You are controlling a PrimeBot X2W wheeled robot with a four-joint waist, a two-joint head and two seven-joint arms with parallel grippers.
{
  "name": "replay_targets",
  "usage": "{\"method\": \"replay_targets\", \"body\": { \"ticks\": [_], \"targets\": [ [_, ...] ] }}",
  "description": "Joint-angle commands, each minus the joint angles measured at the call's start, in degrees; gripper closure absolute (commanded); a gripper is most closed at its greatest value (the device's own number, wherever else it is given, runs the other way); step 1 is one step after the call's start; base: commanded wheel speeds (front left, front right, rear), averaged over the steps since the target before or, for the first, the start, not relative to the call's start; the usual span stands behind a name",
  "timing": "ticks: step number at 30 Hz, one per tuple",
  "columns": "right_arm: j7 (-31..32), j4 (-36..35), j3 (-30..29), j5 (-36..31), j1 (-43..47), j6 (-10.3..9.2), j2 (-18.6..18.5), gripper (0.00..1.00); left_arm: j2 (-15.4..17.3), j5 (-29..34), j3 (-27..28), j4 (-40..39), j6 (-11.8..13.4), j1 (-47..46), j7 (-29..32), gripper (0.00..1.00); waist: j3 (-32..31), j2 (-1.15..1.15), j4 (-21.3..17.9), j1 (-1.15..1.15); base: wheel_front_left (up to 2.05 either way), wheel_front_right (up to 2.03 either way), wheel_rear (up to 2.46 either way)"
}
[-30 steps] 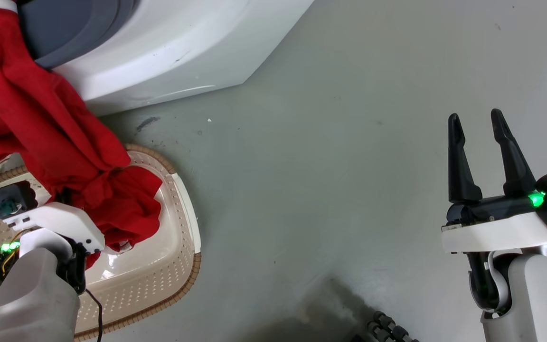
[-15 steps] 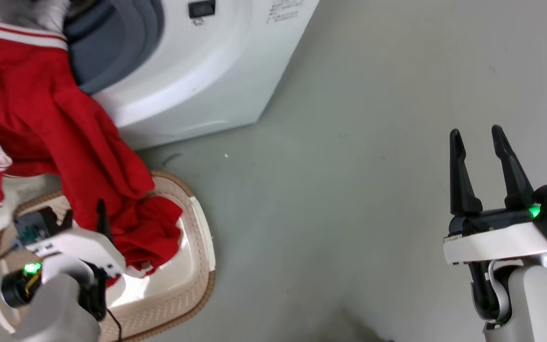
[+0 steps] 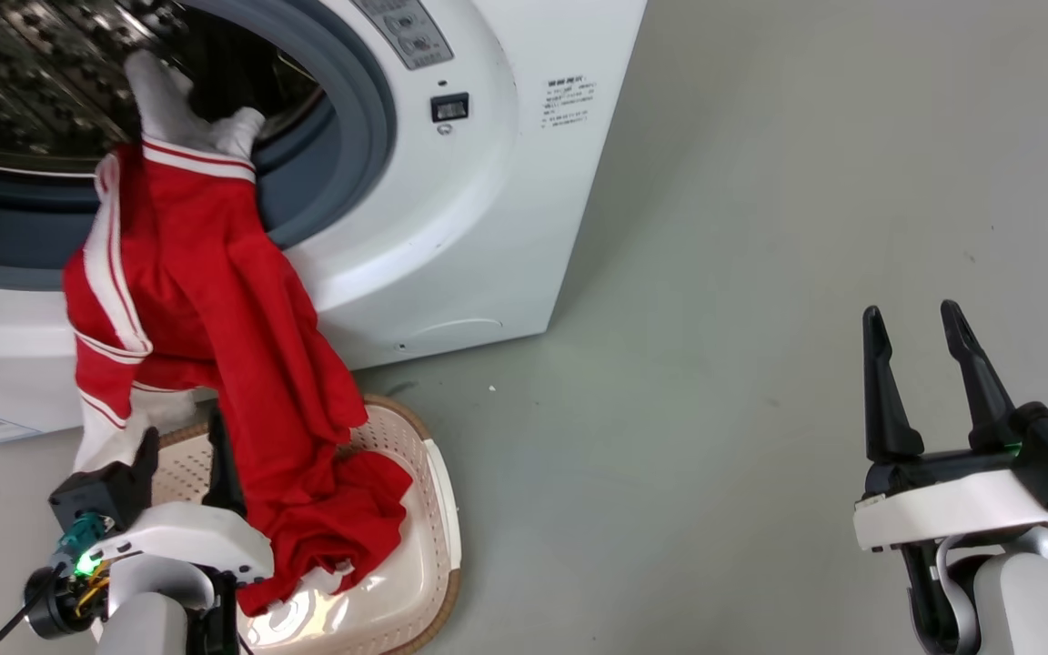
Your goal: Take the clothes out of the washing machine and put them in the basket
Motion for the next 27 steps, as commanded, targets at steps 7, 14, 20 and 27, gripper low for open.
{"method": "replay_targets", "body": {
  "ticks": [7,14,20,27],
  "targets": [
    [-0.1,-0.1,-0.4,0.1,1.6,-0.02,0.0,0.0,-0.2,4.4,1.6,-3.6,-1.7,-0.2,-0.1,0.0,-2.5,0.0,0.6,0.01,0.0,0.0,0.0],
    [-0.1,0.2,0.6,1.4,1.2,-0.02,0.0,0.0,4.2,5.2,-0.5,4.7,-4.0,-9.1,1.9,0.0,-1.2,0.0,-0.8,0.01,0.0,0.0,0.0],
    [-0.1,0.6,1.0,3.0,0.0,-0.02,0.0,0.0,8.7,4.0,-2.3,12.8,-5.0,-16.6,9.5,0.0,1.2,0.0,-3.2,0.01,0.0,0.0,0.0],
    [-0.1,0.5,2.2,5.3,-0.9,-0.02,0.0,0.0,13.0,3.2,-2.7,19.4,-5.2,-22.6,16.1,0.0,4.9,0.0,-6.2,0.01,0.0,0.0,0.0]
  ]
}}
